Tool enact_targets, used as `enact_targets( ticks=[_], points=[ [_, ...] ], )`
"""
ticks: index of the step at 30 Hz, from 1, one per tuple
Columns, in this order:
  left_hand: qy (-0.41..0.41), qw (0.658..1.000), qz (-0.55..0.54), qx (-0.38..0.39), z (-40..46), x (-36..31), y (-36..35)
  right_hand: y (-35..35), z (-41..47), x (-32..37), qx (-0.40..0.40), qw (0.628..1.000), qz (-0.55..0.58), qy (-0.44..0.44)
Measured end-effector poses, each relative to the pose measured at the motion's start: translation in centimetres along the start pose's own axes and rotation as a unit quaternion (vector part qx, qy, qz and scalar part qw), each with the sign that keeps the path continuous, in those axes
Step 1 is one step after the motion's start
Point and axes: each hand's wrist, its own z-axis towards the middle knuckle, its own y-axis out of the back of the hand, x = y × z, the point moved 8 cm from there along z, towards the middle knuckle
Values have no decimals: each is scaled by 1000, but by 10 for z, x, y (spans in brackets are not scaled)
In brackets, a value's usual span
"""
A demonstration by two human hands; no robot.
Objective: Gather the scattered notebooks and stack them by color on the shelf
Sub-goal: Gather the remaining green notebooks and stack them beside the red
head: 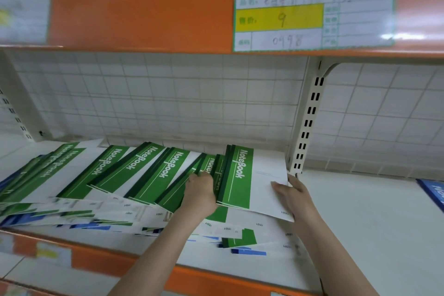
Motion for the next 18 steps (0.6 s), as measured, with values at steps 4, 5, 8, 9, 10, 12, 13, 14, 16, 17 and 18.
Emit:
enact_targets(
  ticks=[4,5,8,9,10,12,13,14,16,17,18],
  points=[
    [-20,989,-146,-12,4,0,1,1,1,0,3,1000,2,-3],
    [-14,979,-203,-7,3,0,0,2,0,0,2,1000,1,-3],
    [24,919,-393,10,-1,-2,-3,5,-1,0,-6,1000,0,8],
    [45,897,-439,14,-3,-2,-5,5,-1,-1,-11,1000,-4,12],
    [66,876,-477,15,-4,-1,-7,4,-2,-1,-15,1000,-15,17],
    [86,849,-521,5,-5,-1,-8,2,-3,1,-24,998,-46,41],
    [86,842,-533,-2,-6,-1,-8,1,-4,2,-29,996,-58,55],
    [82,835,-544,-8,-7,-1,-7,1,-4,2,-33,996,-61,63],
    [72,823,-564,-15,-8,-3,-4,1,-5,0,-28,997,-47,51],
    [73,816,-573,-12,-7,-4,-4,0,-4,-3,-20,999,-36,28],
    [77,809,-583,0,-6,-4,-5,1,-3,-8,-14,1000,-20,-2]
  ],
)
